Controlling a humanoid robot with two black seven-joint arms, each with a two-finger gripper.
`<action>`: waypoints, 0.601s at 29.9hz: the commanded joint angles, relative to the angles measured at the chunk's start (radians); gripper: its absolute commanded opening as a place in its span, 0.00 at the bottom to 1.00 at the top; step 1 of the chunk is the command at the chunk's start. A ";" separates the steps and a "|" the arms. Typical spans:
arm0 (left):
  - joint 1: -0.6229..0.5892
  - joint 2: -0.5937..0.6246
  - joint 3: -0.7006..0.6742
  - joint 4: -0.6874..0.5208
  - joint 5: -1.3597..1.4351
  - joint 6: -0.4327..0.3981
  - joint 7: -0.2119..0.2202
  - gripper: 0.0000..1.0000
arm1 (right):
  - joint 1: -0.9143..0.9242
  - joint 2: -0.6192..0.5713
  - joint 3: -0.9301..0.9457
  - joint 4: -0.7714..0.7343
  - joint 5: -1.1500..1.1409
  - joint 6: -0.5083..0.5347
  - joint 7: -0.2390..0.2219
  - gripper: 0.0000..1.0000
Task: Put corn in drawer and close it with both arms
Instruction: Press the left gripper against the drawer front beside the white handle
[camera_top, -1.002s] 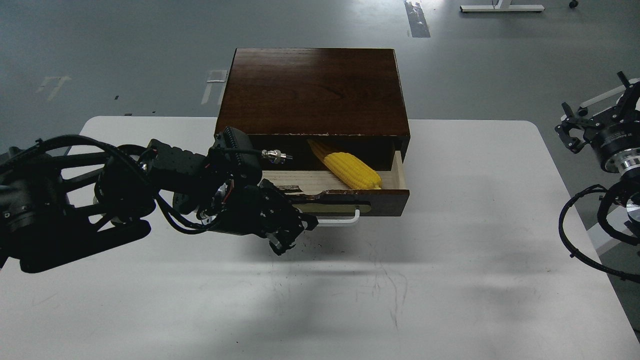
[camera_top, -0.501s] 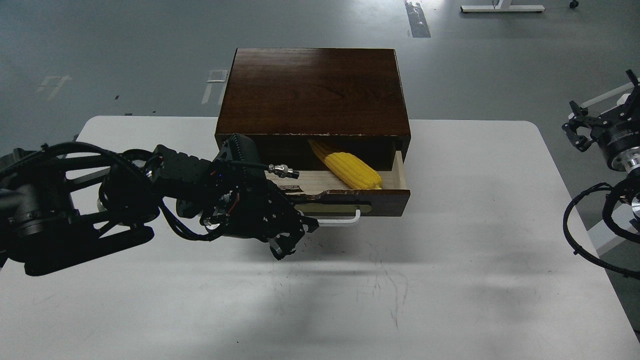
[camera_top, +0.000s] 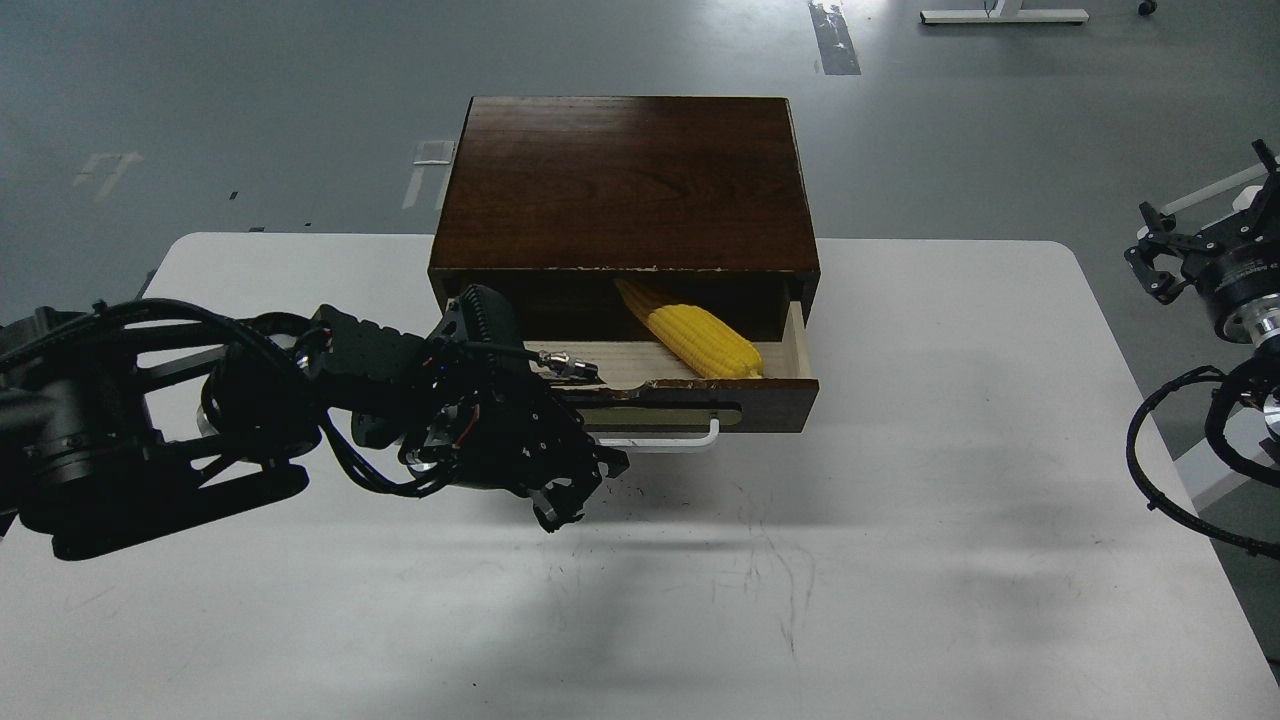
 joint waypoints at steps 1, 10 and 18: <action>0.002 -0.003 -0.001 0.005 0.000 0.000 0.001 0.00 | 0.001 0.000 0.000 0.000 0.000 0.000 0.001 1.00; -0.005 -0.007 -0.002 0.020 0.023 0.000 0.001 0.00 | 0.001 0.000 0.002 0.000 0.000 0.000 0.001 1.00; -0.008 -0.006 -0.002 0.032 0.026 0.000 0.001 0.00 | 0.003 0.000 0.002 0.000 0.000 0.000 0.001 1.00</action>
